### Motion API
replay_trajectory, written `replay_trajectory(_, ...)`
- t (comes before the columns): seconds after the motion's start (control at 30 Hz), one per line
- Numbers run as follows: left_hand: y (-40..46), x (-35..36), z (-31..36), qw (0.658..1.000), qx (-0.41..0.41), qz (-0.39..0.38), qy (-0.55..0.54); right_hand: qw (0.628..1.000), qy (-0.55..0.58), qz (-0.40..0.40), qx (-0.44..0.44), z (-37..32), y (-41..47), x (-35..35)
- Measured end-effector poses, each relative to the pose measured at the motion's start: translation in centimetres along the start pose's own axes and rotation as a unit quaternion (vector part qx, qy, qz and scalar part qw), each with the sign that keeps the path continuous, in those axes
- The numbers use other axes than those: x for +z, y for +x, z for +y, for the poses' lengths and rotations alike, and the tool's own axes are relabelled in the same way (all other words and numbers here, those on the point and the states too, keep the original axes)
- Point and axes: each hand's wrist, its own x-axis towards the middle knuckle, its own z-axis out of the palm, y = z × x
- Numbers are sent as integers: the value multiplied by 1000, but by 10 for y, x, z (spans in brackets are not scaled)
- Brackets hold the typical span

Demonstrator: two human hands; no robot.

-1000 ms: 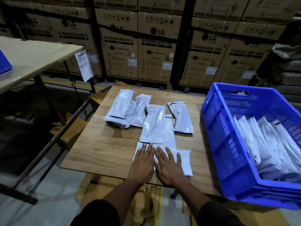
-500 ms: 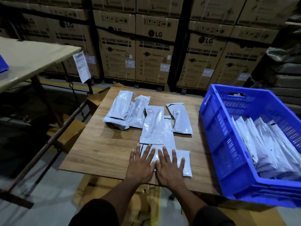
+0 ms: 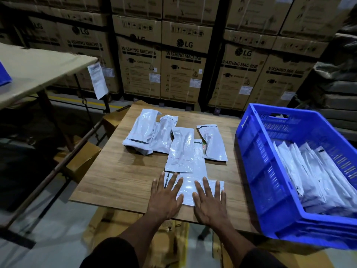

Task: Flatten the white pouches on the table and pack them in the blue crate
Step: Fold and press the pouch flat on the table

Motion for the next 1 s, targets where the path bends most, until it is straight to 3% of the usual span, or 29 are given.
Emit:
replay_trajectory(0.27,0,1,1,1000,7,16,3,1000,-1,-12,24,12,-2,4)
replay_trajectory(0.43,2,3,1,1000,0,16,13,998,-12,-63,10,18,4,-2)
replay_trajectory(0.6,3,3,2,1000,-6,13,15,994,-79,8,-81,-1,9,-15)
replay_trajectory(0.7,2,3,2,1000,2,11,15,988,-82,-11,-134,-15,14,-13)
replay_trajectory(1.0,-2,2,2,1000,10,21,15,992,-17,-52,-111,-15,16,2)
